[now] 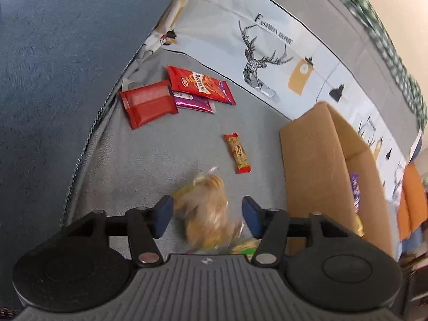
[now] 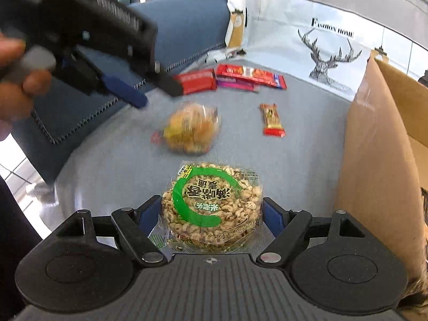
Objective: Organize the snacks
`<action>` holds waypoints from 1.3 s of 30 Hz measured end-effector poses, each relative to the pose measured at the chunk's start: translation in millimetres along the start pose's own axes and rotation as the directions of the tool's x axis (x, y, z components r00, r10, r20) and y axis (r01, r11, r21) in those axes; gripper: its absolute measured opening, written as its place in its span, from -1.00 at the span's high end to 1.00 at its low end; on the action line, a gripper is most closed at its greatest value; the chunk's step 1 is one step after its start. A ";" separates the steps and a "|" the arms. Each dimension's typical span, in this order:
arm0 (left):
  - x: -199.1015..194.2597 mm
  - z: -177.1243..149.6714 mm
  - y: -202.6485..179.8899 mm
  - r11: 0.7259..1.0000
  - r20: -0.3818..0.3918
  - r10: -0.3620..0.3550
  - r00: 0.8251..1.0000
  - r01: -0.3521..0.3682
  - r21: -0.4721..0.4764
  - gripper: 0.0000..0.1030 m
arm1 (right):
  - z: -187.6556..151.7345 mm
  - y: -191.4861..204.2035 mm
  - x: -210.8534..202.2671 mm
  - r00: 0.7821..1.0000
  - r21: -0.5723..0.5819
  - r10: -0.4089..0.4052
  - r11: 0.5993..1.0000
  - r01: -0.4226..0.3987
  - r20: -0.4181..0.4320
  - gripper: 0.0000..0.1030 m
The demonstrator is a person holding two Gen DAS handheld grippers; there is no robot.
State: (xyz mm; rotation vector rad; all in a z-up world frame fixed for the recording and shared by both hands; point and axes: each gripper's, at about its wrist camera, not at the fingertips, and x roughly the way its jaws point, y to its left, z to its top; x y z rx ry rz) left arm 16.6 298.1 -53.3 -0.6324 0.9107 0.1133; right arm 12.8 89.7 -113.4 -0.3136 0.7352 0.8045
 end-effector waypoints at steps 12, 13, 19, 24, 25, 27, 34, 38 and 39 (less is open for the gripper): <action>59.5 -2.2 -23.4 0.995 -0.194 0.091 0.977 -0.095 -0.012 -0.45 | 2.6 -6.1 14.7 1.000 0.026 0.013 1.000 -0.012 -0.026 -0.58; 62.5 -2.4 -25.6 0.995 -0.199 0.097 0.975 -0.101 -0.007 -0.45 | 2.6 -6.1 14.8 1.000 0.026 0.014 1.000 -0.014 -0.028 -0.58; 76.7 -5.6 -37.6 0.987 -0.219 0.160 0.962 -0.153 0.050 -0.43 | 2.3 -6.7 19.4 0.999 0.027 0.016 1.000 -0.014 -0.050 -0.58; 69.6 -4.2 -33.0 0.981 -0.178 0.193 0.965 -0.183 0.067 -0.15 | 0.5 -6.0 20.1 0.999 0.015 0.012 1.000 -0.011 -0.052 -0.57; 65.6 -3.1 -32.2 0.977 -0.153 0.211 0.965 -0.202 0.071 -0.14 | 0.2 -5.2 19.2 0.999 0.010 0.008 1.000 -0.008 -0.045 -0.57; 58.0 -0.3 -29.0 0.971 -0.109 0.236 0.966 -0.229 0.071 -0.14 | 1.0 -3.5 15.5 1.000 -0.004 -0.007 1.000 0.007 -0.011 -0.57; 57.5 2.5 -16.7 0.968 -0.141 0.251 0.958 -0.249 0.035 -0.15 | 1.8 -6.2 16.5 1.000 0.008 -0.017 1.000 0.017 -0.011 -0.58; 61.3 1.4 -19.9 0.970 -0.148 0.241 0.959 -0.238 0.038 -0.16 | 0.4 -6.4 22.9 0.999 0.013 -0.016 1.000 0.017 -0.042 -0.58; 62.0 0.7 -20.6 0.971 -0.148 0.240 0.959 -0.237 0.040 -0.16 | 0.5 -6.7 23.0 0.999 0.015 -0.015 1.000 0.016 -0.042 -0.58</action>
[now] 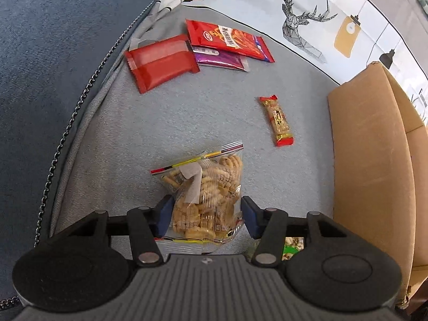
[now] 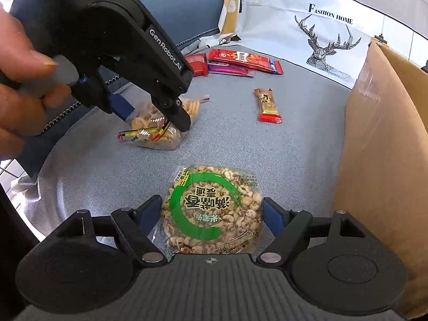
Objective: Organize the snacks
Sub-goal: 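Grasp the clear cracker bag with left tool while right tool holds peanut bag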
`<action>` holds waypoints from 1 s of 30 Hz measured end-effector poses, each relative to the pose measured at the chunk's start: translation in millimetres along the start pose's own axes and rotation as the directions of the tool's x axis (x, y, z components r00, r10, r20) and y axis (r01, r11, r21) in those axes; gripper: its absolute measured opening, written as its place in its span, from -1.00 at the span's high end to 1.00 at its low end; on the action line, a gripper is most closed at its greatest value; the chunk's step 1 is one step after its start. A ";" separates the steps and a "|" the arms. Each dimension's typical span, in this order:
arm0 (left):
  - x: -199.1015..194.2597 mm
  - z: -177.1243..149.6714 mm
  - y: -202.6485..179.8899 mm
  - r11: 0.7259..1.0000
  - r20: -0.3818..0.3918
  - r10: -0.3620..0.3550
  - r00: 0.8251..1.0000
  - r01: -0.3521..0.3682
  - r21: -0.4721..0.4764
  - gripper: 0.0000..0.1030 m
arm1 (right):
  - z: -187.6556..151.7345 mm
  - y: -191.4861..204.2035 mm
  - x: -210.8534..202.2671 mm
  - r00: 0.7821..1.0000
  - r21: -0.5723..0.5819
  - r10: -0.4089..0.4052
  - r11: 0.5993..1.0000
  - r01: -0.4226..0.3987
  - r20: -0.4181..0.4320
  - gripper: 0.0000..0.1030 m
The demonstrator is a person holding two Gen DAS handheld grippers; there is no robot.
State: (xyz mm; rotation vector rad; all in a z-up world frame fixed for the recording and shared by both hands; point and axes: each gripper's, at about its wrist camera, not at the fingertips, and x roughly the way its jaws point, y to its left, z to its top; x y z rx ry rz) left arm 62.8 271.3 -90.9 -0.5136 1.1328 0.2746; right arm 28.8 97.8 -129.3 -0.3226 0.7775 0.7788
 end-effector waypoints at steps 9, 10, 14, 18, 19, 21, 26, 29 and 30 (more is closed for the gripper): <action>3.0 -1.2 0.2 1.000 -0.012 -0.009 1.000 0.009 -0.005 -0.17 | 0.4 0.5 0.4 1.000 0.001 0.000 1.000 0.000 -0.001 -0.58; 3.5 -1.2 0.2 1.000 -0.013 -0.008 1.000 0.008 -0.004 -0.18 | 0.5 0.4 0.4 1.000 0.001 0.001 1.000 -0.001 -0.002 -0.58; 3.9 -1.4 -0.2 1.000 -0.014 -0.007 1.000 0.007 -0.003 -0.18 | 0.9 0.2 0.9 1.000 0.001 0.001 1.000 -0.001 -0.002 -0.58; 4.0 -1.4 0.1 1.000 -0.014 -0.007 1.000 0.007 -0.002 -0.18 | 1.3 0.1 1.1 1.000 0.001 0.001 1.000 -0.001 -0.002 -0.58; 4.1 -1.4 0.2 1.000 -0.014 -0.007 1.000 0.007 -0.002 -0.18 | 1.4 -0.1 1.2 1.000 0.001 0.001 1.000 -0.001 -0.003 -0.58; 4.0 -1.5 0.2 1.000 -0.014 -0.007 1.000 0.007 -0.002 -0.18 | 1.7 -0.5 1.4 1.000 0.001 0.001 1.000 -0.001 -0.003 -0.59; 4.5 -1.7 0.0 1.000 -0.014 -0.006 1.000 0.006 -0.002 -0.18 | 0.8 0.6 1.0 1.000 -0.001 0.000 1.000 0.000 -0.003 -0.59; 4.5 -1.7 -0.2 1.000 -0.015 -0.006 1.000 0.006 -0.002 -0.18 | 0.9 0.5 0.8 1.000 -0.001 0.000 1.000 0.000 -0.003 -0.59; 4.5 -1.7 -0.2 1.000 -0.014 -0.006 1.000 0.006 -0.002 -0.18 | 0.9 0.4 0.7 1.000 -0.001 0.000 1.000 0.000 -0.003 -0.59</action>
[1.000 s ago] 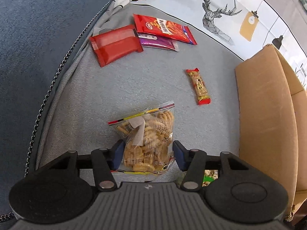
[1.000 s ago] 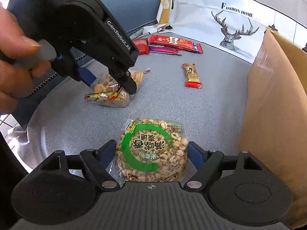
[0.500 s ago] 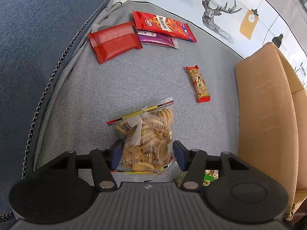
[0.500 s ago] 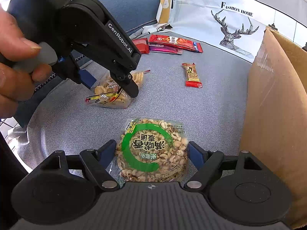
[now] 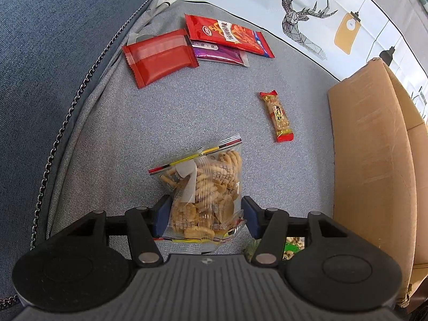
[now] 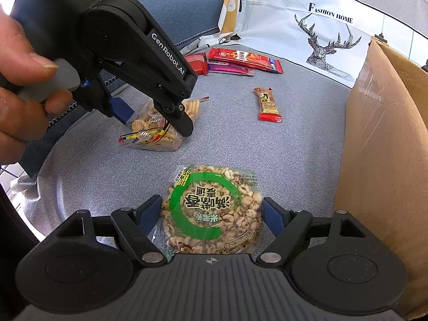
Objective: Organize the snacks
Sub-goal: 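Grasp the clear cracker bag with left tool while right tool holds peanut bag, then carry both bags over the cardboard box and open both tools to drop them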
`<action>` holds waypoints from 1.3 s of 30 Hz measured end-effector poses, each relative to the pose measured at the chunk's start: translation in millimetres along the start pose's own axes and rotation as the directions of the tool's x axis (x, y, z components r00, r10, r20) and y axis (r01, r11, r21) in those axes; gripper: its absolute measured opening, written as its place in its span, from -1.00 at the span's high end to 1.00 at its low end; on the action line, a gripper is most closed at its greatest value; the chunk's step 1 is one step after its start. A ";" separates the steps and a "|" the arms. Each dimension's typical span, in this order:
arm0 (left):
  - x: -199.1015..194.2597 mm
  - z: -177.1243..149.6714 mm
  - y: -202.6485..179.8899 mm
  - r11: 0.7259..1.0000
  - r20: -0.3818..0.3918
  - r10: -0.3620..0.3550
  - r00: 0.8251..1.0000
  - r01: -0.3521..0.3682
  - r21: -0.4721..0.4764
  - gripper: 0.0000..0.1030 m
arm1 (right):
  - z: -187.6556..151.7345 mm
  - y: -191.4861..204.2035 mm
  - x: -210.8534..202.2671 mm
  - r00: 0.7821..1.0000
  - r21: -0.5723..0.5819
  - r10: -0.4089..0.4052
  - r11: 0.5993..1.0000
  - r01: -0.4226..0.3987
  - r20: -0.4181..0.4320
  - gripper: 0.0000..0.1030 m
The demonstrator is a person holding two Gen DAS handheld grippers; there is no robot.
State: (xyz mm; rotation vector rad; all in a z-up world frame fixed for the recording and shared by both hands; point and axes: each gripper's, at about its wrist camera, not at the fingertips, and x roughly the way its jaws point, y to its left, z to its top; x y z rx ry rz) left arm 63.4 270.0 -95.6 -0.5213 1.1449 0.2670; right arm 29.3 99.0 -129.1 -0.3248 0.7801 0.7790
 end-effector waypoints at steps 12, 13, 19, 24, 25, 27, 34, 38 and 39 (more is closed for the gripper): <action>-2.5 -0.9 -3.5 1.000 0.018 0.007 1.000 -0.008 0.009 -0.17 | -0.3 4.3 -8.5 0.999 -0.022 -0.019 1.000 0.020 0.040 -0.57; -5.3 -1.0 -4.4 1.000 0.033 0.006 0.999 -0.007 0.012 -0.17 | 0.7 5.1 -12.8 0.998 -0.023 -0.022 0.999 0.023 0.058 -0.57; -25.5 -0.2 -8.5 1.000 0.132 -0.016 0.991 0.013 0.028 -0.17 | 7.7 5.7 -42.8 0.982 -0.035 -0.052 0.998 0.059 0.180 -0.57; -41.5 0.0 -15.9 0.998 0.226 -0.004 0.974 -0.010 0.061 -0.17 | 16.3 1.0 -74.4 0.955 -0.033 -0.068 0.996 0.081 0.287 -0.57; -44.1 0.5 -17.2 0.998 0.241 -0.008 0.970 -0.008 0.064 -0.17 | 18.6 -0.9 -83.0 0.947 -0.037 -0.068 0.996 0.084 0.315 -0.57; -49.0 1.6 -19.9 0.998 0.270 -0.024 0.962 0.007 0.063 -0.17 | 24.5 -7.3 -101.4 0.926 -0.031 -0.070 0.996 0.088 0.372 -0.57; -67.2 3.4 -39.3 0.994 0.384 -0.089 0.919 0.056 0.097 -0.17 | 56.4 -63.5 -174.6 0.836 0.064 -0.138 0.990 0.122 0.531 -0.57; -76.0 1.8 -58.3 0.986 0.450 -0.135 0.883 0.076 0.147 -0.17 | 61.0 -109.2 -189.9 0.786 0.122 -0.235 0.972 0.202 0.572 -0.57; -77.8 1.3 -63.6 0.984 0.464 -0.147 0.873 0.081 0.160 -0.17 | 55.6 -121.0 -191.4 0.780 0.154 -0.266 0.964 0.217 0.567 -0.57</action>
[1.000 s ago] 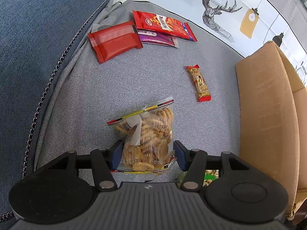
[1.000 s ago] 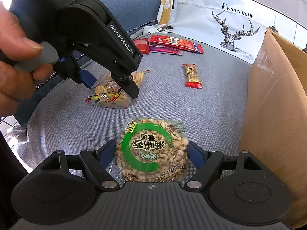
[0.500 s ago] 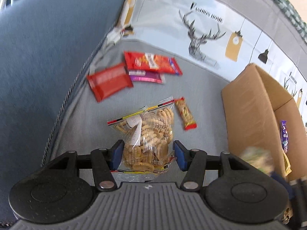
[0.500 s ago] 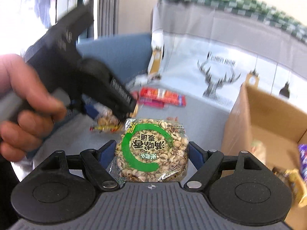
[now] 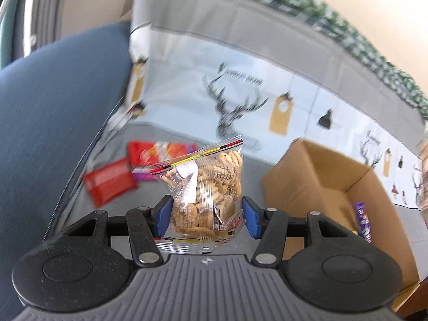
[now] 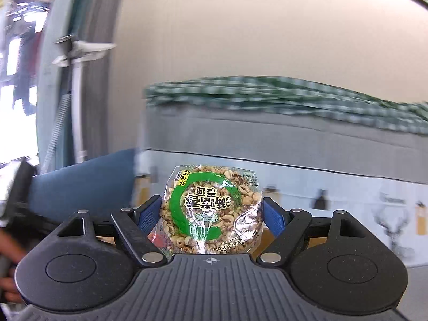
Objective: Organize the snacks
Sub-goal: 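Carry both bags over the cardboard box and open both tools to drop them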
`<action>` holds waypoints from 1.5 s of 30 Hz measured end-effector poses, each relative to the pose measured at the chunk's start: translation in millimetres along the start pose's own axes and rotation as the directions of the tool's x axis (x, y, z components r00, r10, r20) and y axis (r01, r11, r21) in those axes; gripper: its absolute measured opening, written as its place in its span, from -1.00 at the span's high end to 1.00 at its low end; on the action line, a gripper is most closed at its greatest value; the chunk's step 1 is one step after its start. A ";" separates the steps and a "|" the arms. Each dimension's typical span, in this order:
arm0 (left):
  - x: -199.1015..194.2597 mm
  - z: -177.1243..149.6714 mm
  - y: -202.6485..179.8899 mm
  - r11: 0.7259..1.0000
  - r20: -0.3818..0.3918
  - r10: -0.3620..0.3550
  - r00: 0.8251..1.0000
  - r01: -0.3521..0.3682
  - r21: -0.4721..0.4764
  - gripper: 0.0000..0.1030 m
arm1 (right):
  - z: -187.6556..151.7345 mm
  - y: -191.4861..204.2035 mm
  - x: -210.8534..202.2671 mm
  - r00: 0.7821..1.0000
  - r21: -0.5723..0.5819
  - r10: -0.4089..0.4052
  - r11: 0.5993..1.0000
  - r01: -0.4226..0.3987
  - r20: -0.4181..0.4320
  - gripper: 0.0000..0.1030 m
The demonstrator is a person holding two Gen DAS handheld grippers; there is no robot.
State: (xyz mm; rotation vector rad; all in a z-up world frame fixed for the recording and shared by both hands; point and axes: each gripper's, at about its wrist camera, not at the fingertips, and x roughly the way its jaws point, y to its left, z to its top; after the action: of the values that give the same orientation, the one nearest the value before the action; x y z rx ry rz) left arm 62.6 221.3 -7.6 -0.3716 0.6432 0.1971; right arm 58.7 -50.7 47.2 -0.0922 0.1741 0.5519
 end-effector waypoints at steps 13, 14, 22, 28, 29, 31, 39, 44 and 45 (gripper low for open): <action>2.1 0.5 -92.4 0.971 0.142 -0.233 0.962 0.222 0.090 -0.17 | -34.7 -123.3 -11.6 0.965 0.238 -0.196 0.943 0.234 -0.173 -0.57; 4.8 -0.7 -100.1 0.966 0.139 -0.253 0.958 0.241 0.095 -0.17 | -36.7 -124.4 -13.1 0.963 0.230 -0.204 0.943 0.242 -0.177 -0.57; 18.5 -19.5 -161.1 0.919 0.116 -0.372 0.921 0.349 0.181 -0.17 | -50.9 -135.9 -26.0 0.950 0.171 -0.256 0.943 0.286 -0.178 -0.57; 25.4 -36.8 -193.6 0.889 0.088 -0.401 0.912 0.364 0.278 -0.17 | -54.3 -143.1 -24.1 0.945 0.163 -0.266 0.941 0.297 -0.189 -0.57; 26.0 -38.3 -195.6 0.885 0.085 -0.404 0.911 0.366 0.286 -0.17 | -54.1 -142.9 -23.5 0.945 0.162 -0.265 0.941 0.297 -0.191 -0.57; 27.6 -39.9 -199.3 0.880 0.084 -0.410 0.908 0.370 0.297 -0.17 | -54.2 -143.0 -22.8 0.947 0.162 -0.260 0.943 0.291 -0.188 -0.57; 30.1 -38.8 -197.1 0.884 0.090 -0.416 0.905 0.379 0.274 -0.17 | -52.2 -135.3 -20.9 0.956 0.140 -0.238 0.955 0.262 -0.171 -0.57; 29.5 -39.7 -196.7 0.878 0.080 -0.427 0.901 0.392 0.274 -0.18 | -50.0 -132.5 -21.4 0.961 0.135 -0.229 0.959 0.251 -0.157 -0.57; 29.9 -39.6 -196.6 0.873 0.069 -0.439 0.896 0.406 0.270 -0.18 | -49.7 -132.2 -21.4 0.962 0.137 -0.226 0.959 0.247 -0.157 -0.57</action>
State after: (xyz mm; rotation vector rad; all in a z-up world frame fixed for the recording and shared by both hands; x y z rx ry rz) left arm 121.8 27.5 -1.0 -0.2457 0.4379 -0.2793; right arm 103.7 -180.4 7.8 0.0007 0.3376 0.2906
